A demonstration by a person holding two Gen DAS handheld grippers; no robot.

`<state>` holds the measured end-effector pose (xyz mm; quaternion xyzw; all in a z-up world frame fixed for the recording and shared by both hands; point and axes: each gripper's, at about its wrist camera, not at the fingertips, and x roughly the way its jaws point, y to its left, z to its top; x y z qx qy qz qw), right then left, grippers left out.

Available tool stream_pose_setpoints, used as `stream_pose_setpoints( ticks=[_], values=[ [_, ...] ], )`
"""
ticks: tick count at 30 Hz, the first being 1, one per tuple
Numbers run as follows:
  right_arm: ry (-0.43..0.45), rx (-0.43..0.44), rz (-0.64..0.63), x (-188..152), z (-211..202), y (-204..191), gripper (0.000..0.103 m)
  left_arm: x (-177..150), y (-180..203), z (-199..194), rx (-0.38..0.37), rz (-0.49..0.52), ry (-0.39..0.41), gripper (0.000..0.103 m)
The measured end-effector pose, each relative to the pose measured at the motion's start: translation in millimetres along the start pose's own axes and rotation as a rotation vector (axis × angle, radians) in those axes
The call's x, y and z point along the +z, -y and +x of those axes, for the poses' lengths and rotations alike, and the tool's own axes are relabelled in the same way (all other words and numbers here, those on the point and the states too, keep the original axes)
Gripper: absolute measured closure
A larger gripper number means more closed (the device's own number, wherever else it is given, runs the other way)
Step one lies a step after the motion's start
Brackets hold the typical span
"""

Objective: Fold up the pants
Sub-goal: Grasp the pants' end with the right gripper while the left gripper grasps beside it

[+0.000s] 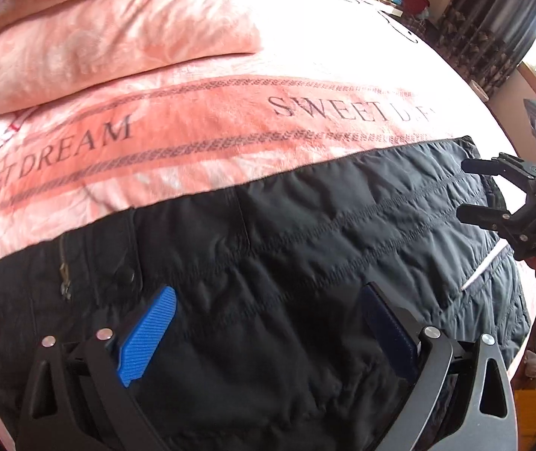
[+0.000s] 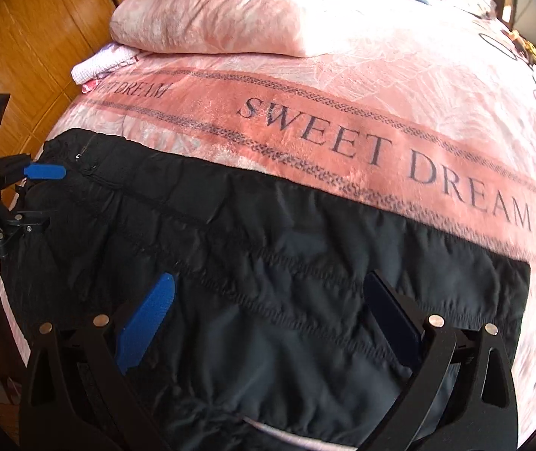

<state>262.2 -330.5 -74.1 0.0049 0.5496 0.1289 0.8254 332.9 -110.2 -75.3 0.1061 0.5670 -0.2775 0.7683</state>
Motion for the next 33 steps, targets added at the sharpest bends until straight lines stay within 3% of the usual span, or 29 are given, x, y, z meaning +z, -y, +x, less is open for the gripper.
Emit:
stream_pose_setpoints(
  ticks=[6, 13, 15, 16, 17, 18, 19, 20, 24, 28, 33],
  values=[
    [-0.087, 0.066, -0.139, 47.1, 56.1, 17.7, 0.002, 36.9, -19.4, 41.6, -0.091, 0.085, -0.022, 0.006],
    [-0.135, 0.080, -0.162, 58.4, 88.7, 38.0, 0.003, 48.7, -41.0, 59.9, -0.146, 0.081, -0.038, 0.005],
    [-0.124, 0.064, -0.201, 53.0, 85.0, 34.6, 0.015, 51.7, -48.0, 63.3, -0.146, 0.067, -0.043, 0.005],
    [-0.116, 0.042, -0.226, 50.8, 82.7, 32.5, 0.030, 52.3, -50.3, 63.1, -0.149, 0.061, -0.045, 0.005],
    [-0.110, 0.044, -0.242, 48.8, 79.1, 31.5, 0.056, 52.7, -51.6, 62.6, -0.152, 0.061, -0.045, 0.005],
    [-0.111, 0.068, -0.239, 47.8, 75.0, 31.9, 0.068, 54.3, -51.6, 62.7, -0.150, 0.065, -0.040, 0.005],
    [-0.106, 0.067, -0.235, 46.9, 70.7, 31.8, 0.091, 54.7, -50.9, 60.3, -0.148, 0.069, -0.034, 0.005],
    [-0.105, 0.075, -0.248, 45.5, 67.5, 29.0, 0.098, 55.6, -50.3, 58.5, -0.151, 0.074, -0.028, 0.005],
    [-0.013, 0.054, -0.329, 32.3, 38.2, 10.1, 0.100, 62.8, -41.0, 53.8, -0.185, 0.125, -0.016, 0.005],
    [0.103, 0.154, -0.320, 20.1, -8.2, 9.4, 0.100, 67.9, -22.4, 49.1, -0.262, 0.231, -0.025, 0.005],
    [0.155, 0.182, -0.376, 6.5, -31.0, -8.4, 0.100, 65.8, -3.0, 36.2, -0.381, 0.357, -0.071, 0.005]
  ],
)
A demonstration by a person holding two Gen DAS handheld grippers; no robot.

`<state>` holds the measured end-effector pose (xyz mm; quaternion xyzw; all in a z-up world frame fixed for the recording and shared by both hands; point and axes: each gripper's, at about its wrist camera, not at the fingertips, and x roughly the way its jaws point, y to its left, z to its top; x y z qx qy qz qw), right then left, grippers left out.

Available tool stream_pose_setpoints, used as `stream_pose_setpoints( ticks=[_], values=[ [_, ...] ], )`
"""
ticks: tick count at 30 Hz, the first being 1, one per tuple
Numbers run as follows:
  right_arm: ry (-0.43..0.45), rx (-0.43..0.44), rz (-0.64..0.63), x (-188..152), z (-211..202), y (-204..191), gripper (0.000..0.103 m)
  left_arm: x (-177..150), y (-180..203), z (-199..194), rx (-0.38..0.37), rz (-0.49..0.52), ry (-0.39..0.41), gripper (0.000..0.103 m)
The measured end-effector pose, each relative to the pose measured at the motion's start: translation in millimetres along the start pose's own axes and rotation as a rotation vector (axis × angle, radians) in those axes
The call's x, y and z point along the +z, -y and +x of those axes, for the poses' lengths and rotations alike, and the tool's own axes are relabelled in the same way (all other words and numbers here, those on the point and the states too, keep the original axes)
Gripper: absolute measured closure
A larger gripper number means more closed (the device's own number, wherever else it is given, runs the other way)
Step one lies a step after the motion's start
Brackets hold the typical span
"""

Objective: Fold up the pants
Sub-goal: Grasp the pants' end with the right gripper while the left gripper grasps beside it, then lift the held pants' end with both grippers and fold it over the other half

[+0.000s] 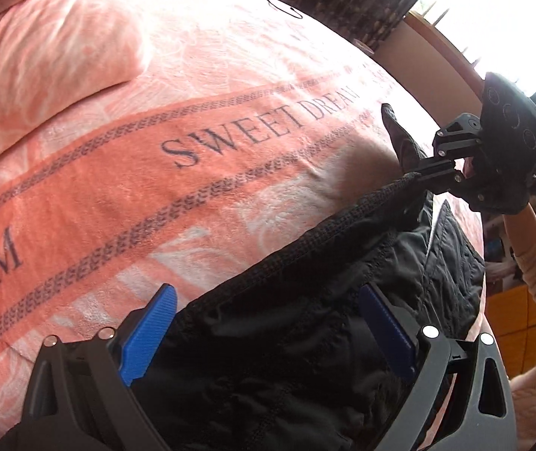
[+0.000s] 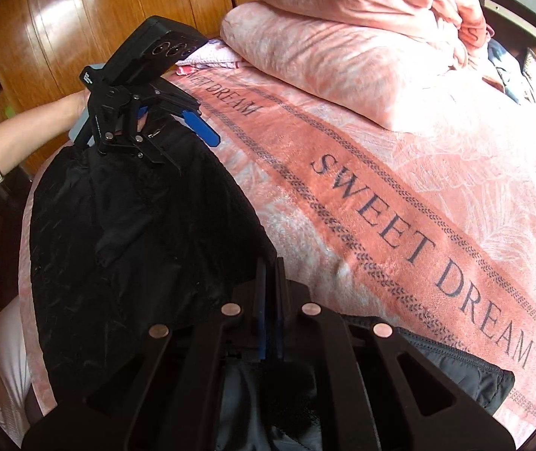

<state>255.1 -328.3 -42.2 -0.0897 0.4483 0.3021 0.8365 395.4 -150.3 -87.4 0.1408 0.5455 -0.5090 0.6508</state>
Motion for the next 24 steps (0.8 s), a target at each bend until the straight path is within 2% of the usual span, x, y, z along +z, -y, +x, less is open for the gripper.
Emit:
stream_pose_setpoints(
  ticks=[5, 7, 10, 13, 15, 17, 18, 19, 20, 22, 24],
  values=[
    [0.060, 0.014, 0.010, -0.7, -12.5, -10.0, 0.100, -4.7, 13.1, 4.2, 0.022, 0.076, -0.055, 0.005],
    [0.086, 0.025, 0.014, -1.1, -18.9, -12.3, 0.100, -5.2, 13.3, 1.3, 0.008, 0.066, -0.048, 0.005],
    [0.110, 0.048, 0.005, -3.3, -26.4, -17.5, 0.100, -3.7, 8.2, -1.5, 0.035, 0.038, -0.051, 0.005],
    [0.130, 0.066, 0.000, -6.4, -36.7, -20.9, 0.100, -2.2, -0.4, 0.5, -0.027, -0.048, -0.092, 0.005],
    [0.137, 0.060, 0.007, -8.4, -39.5, -20.3, 0.100, -2.3, 2.2, 3.0, -0.023, -0.036, -0.102, 0.008],
    [0.141, 0.054, 0.024, -9.9, -39.1, -17.9, 0.100, -6.2, 9.2, 5.0, 0.035, 0.033, -0.086, 0.044],
    [0.141, 0.049, 0.030, -10.6, -38.5, -17.6, 0.100, -9.2, 11.6, 6.9, 0.071, 0.065, -0.083, 0.048],
    [0.140, 0.043, 0.037, -11.4, -37.6, -17.0, 0.100, -12.3, 12.0, 8.0, 0.096, 0.076, -0.079, 0.055],
    [0.139, 0.039, 0.048, -12.3, -36.0, -16.7, 0.100, -15.2, 12.1, 9.6, 0.124, 0.076, -0.075, 0.065],
    [0.133, 0.024, 0.068, -14.4, -31.8, -18.5, 0.100, -21.2, 11.8, 8.6, 0.168, 0.061, -0.053, 0.078],
    [0.136, 0.000, 0.089, -14.4, -32.2, -21.7, 0.100, -28.7, 15.4, 1.7, 0.197, 0.049, -0.015, 0.087]
  ],
)
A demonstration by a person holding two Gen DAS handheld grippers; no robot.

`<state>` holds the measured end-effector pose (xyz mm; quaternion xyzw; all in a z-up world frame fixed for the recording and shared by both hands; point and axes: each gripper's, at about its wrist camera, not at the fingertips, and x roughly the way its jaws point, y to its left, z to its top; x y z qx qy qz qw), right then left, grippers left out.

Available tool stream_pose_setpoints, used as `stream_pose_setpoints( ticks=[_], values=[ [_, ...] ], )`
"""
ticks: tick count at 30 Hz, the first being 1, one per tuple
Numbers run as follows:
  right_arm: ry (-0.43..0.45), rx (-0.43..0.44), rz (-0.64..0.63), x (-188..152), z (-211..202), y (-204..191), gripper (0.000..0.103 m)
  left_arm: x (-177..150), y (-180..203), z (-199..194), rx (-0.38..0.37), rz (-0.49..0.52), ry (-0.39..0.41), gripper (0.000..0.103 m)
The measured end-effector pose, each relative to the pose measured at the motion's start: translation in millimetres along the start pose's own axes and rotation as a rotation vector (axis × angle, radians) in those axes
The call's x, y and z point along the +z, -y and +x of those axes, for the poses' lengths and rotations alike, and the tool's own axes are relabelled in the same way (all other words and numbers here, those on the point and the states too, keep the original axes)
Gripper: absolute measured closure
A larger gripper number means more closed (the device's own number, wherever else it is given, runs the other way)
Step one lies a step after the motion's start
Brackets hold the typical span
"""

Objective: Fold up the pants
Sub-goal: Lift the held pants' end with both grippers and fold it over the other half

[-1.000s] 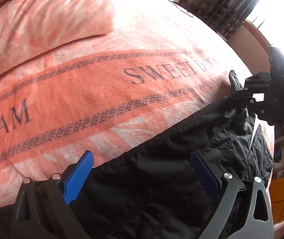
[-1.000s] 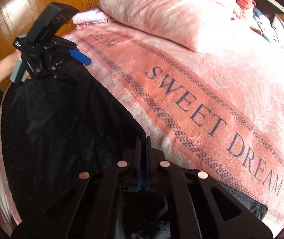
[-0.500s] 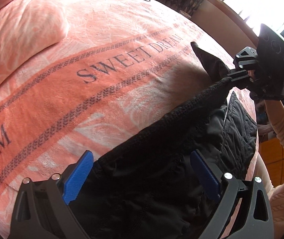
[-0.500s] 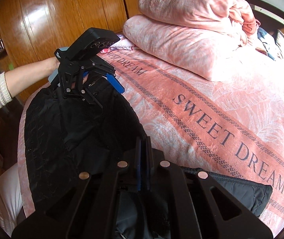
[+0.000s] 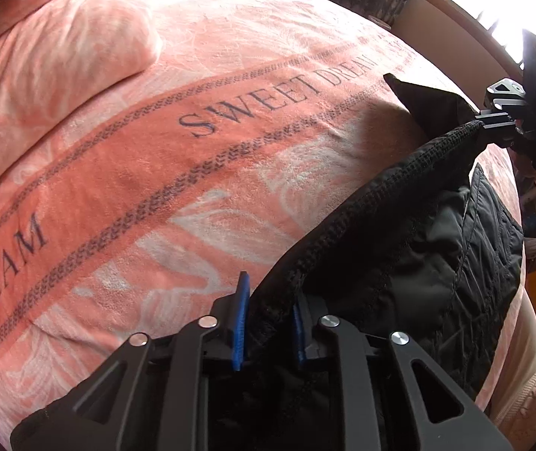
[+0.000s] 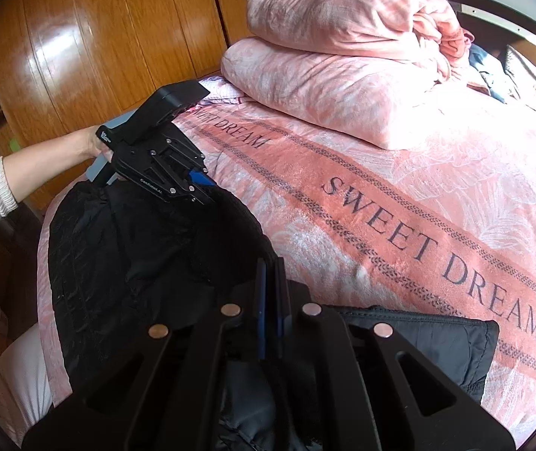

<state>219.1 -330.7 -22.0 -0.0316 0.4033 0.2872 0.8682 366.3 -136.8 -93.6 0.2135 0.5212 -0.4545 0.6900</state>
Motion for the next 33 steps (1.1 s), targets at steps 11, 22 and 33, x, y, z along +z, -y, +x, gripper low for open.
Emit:
stream_pose_setpoints(
  ticks=[11, 22, 33],
  values=[
    [0.166, -0.087, -0.007, -45.9, -104.9, -100.3, 0.099, -91.9, 147.4, -117.8, 0.340, 0.070, 0.328, 0.090],
    [0.023, -0.055, 0.199, -181.2, -96.5, -184.1, 0.098, -222.7, 253.6, -74.8, 0.379, -0.030, 0.268, 0.089],
    [-0.133, -0.089, 0.279, -225.8, -58.0, -202.0, 0.091, -275.2, 259.2, -23.2, 0.314, -0.255, 0.229, 0.083]
  ],
)
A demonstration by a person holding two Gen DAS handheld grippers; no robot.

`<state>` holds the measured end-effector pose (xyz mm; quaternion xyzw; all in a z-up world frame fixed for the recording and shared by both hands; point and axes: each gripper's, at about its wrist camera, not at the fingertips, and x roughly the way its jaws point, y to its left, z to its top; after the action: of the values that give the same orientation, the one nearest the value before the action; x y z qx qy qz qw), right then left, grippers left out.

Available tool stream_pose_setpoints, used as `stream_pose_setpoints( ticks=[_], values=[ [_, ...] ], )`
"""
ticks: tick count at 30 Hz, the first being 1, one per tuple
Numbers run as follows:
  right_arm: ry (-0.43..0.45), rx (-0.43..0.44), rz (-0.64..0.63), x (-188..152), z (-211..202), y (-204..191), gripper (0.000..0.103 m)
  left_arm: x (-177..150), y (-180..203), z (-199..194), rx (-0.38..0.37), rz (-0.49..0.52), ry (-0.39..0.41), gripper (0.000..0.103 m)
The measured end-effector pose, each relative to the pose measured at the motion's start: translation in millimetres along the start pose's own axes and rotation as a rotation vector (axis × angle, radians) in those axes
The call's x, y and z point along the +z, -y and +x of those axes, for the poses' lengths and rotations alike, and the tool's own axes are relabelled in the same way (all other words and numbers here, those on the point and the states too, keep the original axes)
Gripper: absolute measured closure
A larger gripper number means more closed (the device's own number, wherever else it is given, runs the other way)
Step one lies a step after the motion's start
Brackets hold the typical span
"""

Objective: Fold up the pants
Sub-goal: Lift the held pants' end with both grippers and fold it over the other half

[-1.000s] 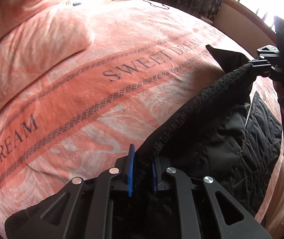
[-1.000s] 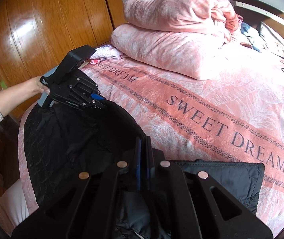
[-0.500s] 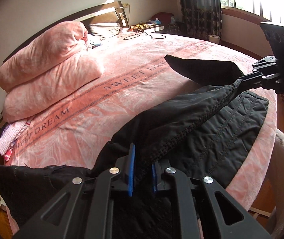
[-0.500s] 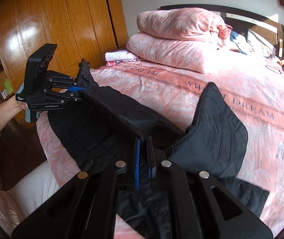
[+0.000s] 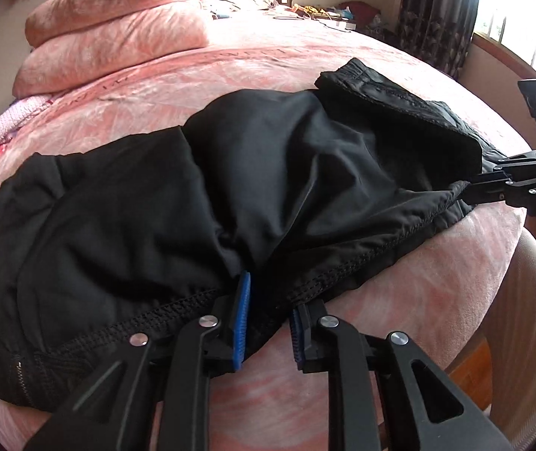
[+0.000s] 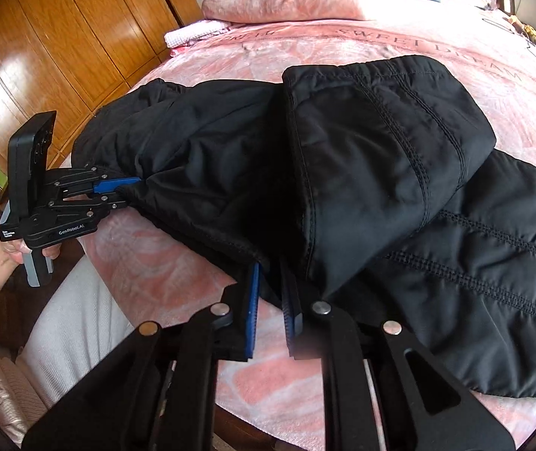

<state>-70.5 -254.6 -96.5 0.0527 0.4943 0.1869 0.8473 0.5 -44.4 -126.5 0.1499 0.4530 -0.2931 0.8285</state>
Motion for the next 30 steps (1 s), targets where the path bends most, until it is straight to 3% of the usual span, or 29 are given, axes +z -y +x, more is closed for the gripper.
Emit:
stream_pose_setpoints(
  ticks=[1, 3, 4, 5, 8, 12, 15, 18, 21, 24, 25, 27, 30],
  values=[
    [0.004, -0.001, 0.000, 1.0, -4.7, -1.0, 0.090, 0.6, 1.9, -6.0, -0.010, 0.003, 0.002, 0.079],
    [0.020, 0.010, -0.001, 4.7, -17.7, -4.3, 0.060, 3.3, 0.9, -19.7, -0.029, -0.001, 0.018, 0.061],
    [0.035, 0.043, 0.000, 7.3, -25.3, -8.2, 0.031, 4.2, -0.3, -27.2, -0.050, -0.011, 0.031, 0.037],
    [0.061, 0.053, -0.007, 8.6, -32.8, -12.2, 0.026, 4.9, -2.4, -36.5, -0.079, -0.027, 0.062, 0.015],
    [0.104, -0.049, -0.075, 16.9, -46.0, -28.4, 0.025, 11.3, -13.6, -60.9, -0.163, -0.111, 0.129, 0.010],
    [0.114, -0.151, -0.042, 42.5, -40.5, -26.4, 0.026, 33.7, -27.9, -52.9, -0.045, -0.221, 0.094, 0.010],
    [0.110, -0.200, 0.000, 71.5, -18.9, -19.0, 0.028, 52.5, -40.2, -32.3, 0.055, -0.297, 0.088, 0.010],
    [0.063, -0.267, 0.030, 90.9, 15.8, -7.0, 0.034, 60.9, -47.8, -8.0, 0.068, -0.353, 0.065, 0.010],
    [-0.016, -0.389, 0.049, 100.2, 52.5, 4.0, 0.049, 57.2, -48.5, 13.0, 0.108, -0.364, 0.021, 0.010],
    [-0.052, -0.492, 0.045, 102.0, 68.5, 11.1, 0.071, 53.5, -43.0, 28.5, 0.176, -0.309, -0.003, 0.010],
    [-0.046, -0.478, 0.060, 101.6, 65.9, 13.7, 0.094, 53.5, -41.7, 31.8, 0.192, -0.293, -0.005, 0.010],
    [-0.012, -0.456, 0.106, 99.3, 51.4, 18.5, 0.098, 53.1, -40.4, 34.7, 0.206, -0.284, -0.011, 0.010],
    [0.118, -0.356, 0.190, 92.7, 5.4, 25.6, 0.098, 52.8, -41.0, 38.4, 0.212, -0.287, -0.019, 0.009]
  ],
)
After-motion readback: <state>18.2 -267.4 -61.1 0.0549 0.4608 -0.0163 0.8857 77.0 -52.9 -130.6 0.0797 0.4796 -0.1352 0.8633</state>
